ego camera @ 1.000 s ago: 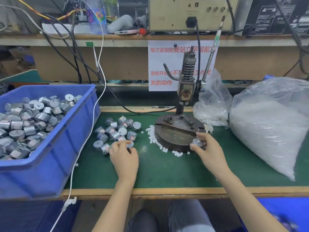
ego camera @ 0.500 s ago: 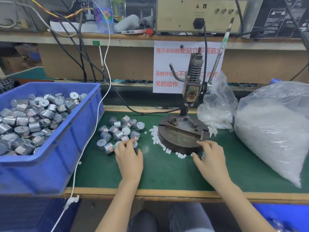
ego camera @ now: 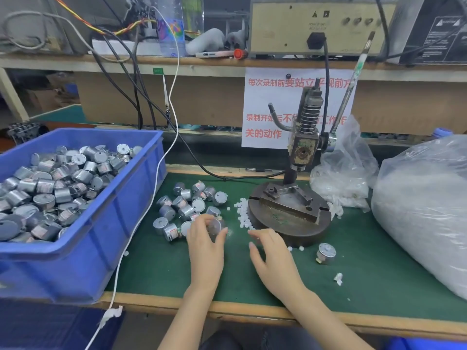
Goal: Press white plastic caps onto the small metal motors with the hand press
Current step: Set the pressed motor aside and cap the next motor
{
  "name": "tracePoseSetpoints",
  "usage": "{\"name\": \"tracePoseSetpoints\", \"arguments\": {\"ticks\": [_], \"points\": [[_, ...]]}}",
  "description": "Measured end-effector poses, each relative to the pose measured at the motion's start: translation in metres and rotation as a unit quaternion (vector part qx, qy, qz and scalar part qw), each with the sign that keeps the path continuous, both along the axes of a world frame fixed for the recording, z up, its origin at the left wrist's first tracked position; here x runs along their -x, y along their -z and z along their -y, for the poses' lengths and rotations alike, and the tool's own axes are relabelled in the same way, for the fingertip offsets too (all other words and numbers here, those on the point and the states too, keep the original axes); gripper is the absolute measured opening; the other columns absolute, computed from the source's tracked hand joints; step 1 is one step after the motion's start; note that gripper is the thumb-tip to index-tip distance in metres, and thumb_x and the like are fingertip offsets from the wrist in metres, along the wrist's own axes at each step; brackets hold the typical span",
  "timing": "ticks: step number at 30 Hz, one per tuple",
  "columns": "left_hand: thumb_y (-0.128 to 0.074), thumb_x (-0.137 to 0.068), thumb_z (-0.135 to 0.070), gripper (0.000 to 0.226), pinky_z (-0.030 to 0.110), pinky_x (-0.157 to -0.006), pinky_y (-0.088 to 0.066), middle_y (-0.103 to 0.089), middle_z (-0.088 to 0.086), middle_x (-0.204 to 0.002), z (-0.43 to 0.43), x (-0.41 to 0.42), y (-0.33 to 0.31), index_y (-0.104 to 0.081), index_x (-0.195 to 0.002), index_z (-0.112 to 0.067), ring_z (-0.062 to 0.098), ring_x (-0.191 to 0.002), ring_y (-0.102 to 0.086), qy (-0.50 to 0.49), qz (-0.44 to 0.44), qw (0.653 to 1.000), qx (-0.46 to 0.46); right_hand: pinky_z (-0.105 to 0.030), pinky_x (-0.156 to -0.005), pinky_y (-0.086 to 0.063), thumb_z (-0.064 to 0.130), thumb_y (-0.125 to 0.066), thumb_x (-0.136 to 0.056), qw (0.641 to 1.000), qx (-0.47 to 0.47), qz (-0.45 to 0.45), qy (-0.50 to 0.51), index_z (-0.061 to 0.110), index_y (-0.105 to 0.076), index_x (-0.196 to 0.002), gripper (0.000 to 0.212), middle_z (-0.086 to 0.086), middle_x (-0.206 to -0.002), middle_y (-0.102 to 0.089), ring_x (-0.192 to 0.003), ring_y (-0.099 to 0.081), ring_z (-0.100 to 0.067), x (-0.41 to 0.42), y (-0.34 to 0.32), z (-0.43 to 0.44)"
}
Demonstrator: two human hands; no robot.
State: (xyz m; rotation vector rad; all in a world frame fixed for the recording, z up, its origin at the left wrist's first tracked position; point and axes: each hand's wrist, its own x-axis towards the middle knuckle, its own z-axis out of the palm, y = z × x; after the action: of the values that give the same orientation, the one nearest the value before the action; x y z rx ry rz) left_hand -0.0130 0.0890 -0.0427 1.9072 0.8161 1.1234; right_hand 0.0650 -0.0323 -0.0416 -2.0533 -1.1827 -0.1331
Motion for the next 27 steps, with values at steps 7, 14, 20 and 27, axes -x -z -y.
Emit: {"name": "tracePoseSetpoints", "arguments": {"ticks": [7,14,20,27], "points": [[-0.061,-0.083,-0.001,0.044,0.023,-0.096,-0.043,-0.043,-0.022,-0.103,0.013,0.000,0.000,-0.053,-0.123,-0.019,-0.001,-0.101,-0.049,0.225,-0.067,0.970,-0.059,-0.019,-0.100,-0.028,0.029,-0.035,-0.100,0.993,0.042,-0.108,-0.027,0.019,-0.033,-0.143,0.044,0.008,-0.129,-0.048,-0.122,-0.040,-0.007,-0.004,-0.001,-0.005],[-0.061,-0.087,-0.017,0.031,0.012,-0.092,-0.033,-0.049,-0.011,-0.108,0.022,-0.001,0.000,-0.055,-0.118,-0.016,0.007,-0.103,-0.046,0.255,-0.104,0.947,-0.169,-0.005,-0.083,-0.039,0.023,-0.053,-0.093,0.965,-0.072,-0.249,-0.024,0.036,-0.054,-0.104,0.017,0.015,-0.110,-0.061,-0.102,-0.056,-0.003,-0.006,-0.005,0.002],[-0.054,-0.089,-0.043,0.058,0.021,-0.100,-0.024,-0.039,-0.006,-0.134,0.012,-0.010,0.007,-0.035,-0.139,-0.020,0.014,-0.118,-0.036,0.161,-0.260,0.931,-0.200,-0.034,-0.073,-0.052,0.026,-0.060,-0.088,0.938,-0.218,-0.254,0.094,0.040,-0.052,-0.104,0.023,0.001,-0.098,-0.058,-0.078,-0.059,-0.018,-0.008,-0.005,0.005],[-0.033,-0.098,-0.042,0.046,0.029,-0.095,-0.024,-0.037,-0.011,-0.138,0.016,-0.017,0.016,-0.033,-0.141,-0.029,0.018,-0.118,-0.037,0.152,-0.319,0.884,-0.307,-0.042,-0.076,-0.051,0.027,-0.060,-0.089,0.921,-0.233,-0.283,0.129,0.041,-0.050,-0.098,0.019,-0.002,-0.090,-0.061,-0.074,-0.059,-0.019,-0.012,-0.005,0.005]]}}
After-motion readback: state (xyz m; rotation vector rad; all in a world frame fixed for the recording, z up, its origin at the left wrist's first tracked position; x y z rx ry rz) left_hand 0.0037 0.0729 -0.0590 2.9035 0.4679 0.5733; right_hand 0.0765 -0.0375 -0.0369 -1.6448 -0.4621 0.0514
